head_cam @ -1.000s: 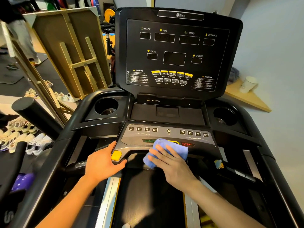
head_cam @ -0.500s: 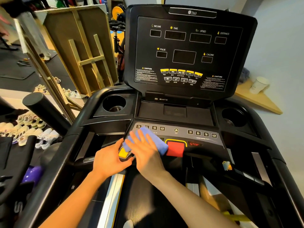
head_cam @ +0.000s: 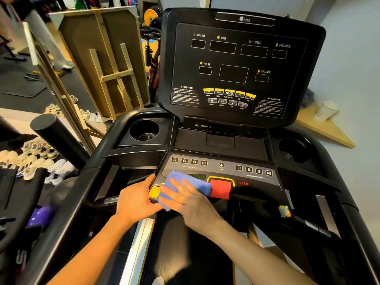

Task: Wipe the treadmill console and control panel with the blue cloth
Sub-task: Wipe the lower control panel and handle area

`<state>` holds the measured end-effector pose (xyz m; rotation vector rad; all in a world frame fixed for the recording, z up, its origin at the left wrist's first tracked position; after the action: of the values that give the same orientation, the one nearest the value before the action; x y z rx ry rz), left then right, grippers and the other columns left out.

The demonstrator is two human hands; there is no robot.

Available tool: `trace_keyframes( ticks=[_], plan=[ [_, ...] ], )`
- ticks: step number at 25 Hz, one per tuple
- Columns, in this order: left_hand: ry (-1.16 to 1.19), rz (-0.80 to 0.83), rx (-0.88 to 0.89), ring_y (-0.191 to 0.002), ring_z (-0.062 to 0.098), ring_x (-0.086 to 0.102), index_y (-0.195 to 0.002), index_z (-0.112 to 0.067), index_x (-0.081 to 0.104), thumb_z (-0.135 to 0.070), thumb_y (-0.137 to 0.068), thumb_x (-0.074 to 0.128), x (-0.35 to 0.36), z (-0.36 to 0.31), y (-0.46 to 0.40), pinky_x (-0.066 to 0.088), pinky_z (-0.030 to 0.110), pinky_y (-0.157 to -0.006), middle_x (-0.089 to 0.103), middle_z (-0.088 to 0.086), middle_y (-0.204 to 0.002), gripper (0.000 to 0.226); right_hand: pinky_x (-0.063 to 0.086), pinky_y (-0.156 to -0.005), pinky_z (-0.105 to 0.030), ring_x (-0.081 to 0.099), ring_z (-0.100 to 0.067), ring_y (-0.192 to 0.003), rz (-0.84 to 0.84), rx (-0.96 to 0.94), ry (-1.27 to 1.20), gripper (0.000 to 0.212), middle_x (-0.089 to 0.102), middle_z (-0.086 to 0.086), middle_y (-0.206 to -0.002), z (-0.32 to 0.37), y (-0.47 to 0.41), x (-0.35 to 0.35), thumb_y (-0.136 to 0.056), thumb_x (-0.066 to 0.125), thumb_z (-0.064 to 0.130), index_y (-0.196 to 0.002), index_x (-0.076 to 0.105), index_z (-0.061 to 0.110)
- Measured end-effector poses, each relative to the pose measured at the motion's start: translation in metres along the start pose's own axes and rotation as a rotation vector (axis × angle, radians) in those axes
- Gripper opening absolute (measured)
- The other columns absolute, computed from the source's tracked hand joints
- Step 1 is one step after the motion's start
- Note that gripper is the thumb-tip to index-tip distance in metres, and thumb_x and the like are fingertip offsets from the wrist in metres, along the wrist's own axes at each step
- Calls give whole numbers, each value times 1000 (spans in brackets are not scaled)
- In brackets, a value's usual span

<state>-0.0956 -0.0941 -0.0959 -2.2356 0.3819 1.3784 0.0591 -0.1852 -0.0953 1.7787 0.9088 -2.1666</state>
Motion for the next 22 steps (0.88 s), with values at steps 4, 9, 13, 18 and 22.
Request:
trace_keyframes(
  ticks=[4,9,13,18,22],
  plan=[
    [-11,14,5,-57,3,62,-122,-25,64,-70,-69,61,-6,-6,-1,37,8,-50,70,-15,-72,70,18,-120,-44,41,-31,-143,-18,52,27,49,54,-7,-148,-17,19,-11,-82,62,-4,-128,67,15],
    [-31,42,-12,-55,-2,49,-124,-25,63,-68,-68,63,-8,-8,-2,32,6,-50,70,-16,-75,71,21,-123,-42,35,-25,-147,-109,139,-8,49,49,-3,-152,-30,34,-27,-92,43,-2,-132,64,15],
    [-42,96,-53,-61,1,59,-133,-28,57,-74,-69,58,-2,-2,-1,44,12,-53,71,-17,-82,79,31,-120,-47,36,-25,-147,-171,293,-44,57,48,-3,-152,-47,44,-42,-83,68,-4,-137,60,14],
    [-26,124,-64,-71,5,67,-136,-30,54,-77,-69,54,2,2,-1,52,18,-58,73,-16,-89,81,32,-115,-41,45,-29,-140,-172,460,-32,54,49,-4,-151,-69,61,-56,-83,73,5,-135,62,17],
    [-13,122,-69,-69,5,67,-135,-28,56,-76,-69,54,1,1,-1,50,16,-56,73,-15,-88,82,31,-104,-42,42,-31,-138,-142,720,2,77,50,-14,-150,-98,97,-71,-69,88,6,-140,58,14]
  ],
)
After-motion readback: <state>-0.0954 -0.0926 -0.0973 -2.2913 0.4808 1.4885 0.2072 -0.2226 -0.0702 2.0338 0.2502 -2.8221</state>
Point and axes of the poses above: each hand's wrist, its own y-axis away from the middle knuckle, its own x-axis out of the palm, z = x × y, the point moved 5 cm from there along -y, towards the middle knuckle
